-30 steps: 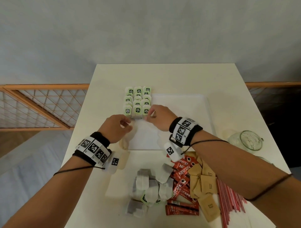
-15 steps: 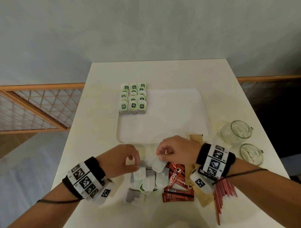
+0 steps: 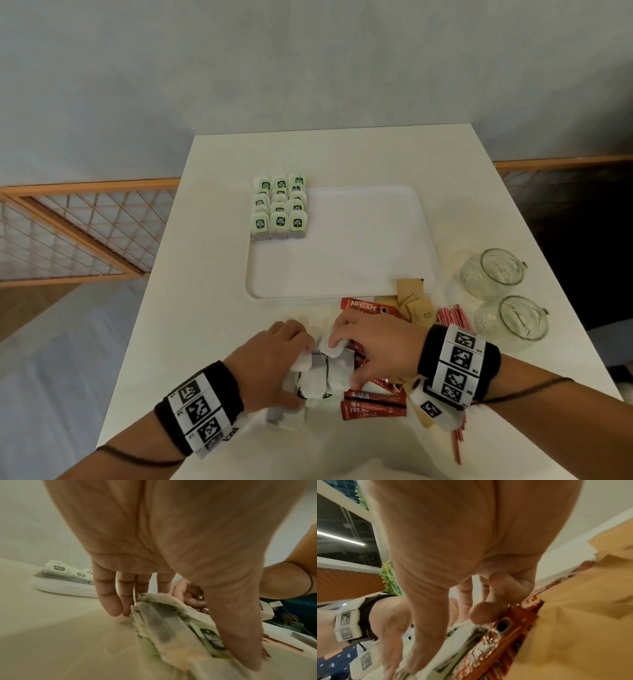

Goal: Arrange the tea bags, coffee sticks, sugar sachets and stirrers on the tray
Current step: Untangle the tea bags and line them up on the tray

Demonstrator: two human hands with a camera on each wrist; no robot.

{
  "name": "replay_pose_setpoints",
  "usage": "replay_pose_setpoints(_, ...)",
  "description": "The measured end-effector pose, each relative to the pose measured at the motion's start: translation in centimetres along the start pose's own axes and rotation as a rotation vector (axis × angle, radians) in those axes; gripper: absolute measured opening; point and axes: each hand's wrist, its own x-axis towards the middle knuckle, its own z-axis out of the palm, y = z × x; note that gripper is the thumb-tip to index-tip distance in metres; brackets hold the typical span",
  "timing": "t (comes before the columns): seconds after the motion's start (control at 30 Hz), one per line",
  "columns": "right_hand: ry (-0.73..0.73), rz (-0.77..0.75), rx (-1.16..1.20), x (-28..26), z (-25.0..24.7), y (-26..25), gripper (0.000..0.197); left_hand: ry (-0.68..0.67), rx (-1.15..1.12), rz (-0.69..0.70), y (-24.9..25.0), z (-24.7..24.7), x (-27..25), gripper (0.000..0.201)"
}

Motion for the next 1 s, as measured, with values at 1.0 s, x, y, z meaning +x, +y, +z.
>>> replay_pose_setpoints(1.0,0.329,-0.056,0.242,0.0,-1.0,0.4,0.020,0.267,-0.615,-0.220,-0.3,-1.9,1.1,0.012)
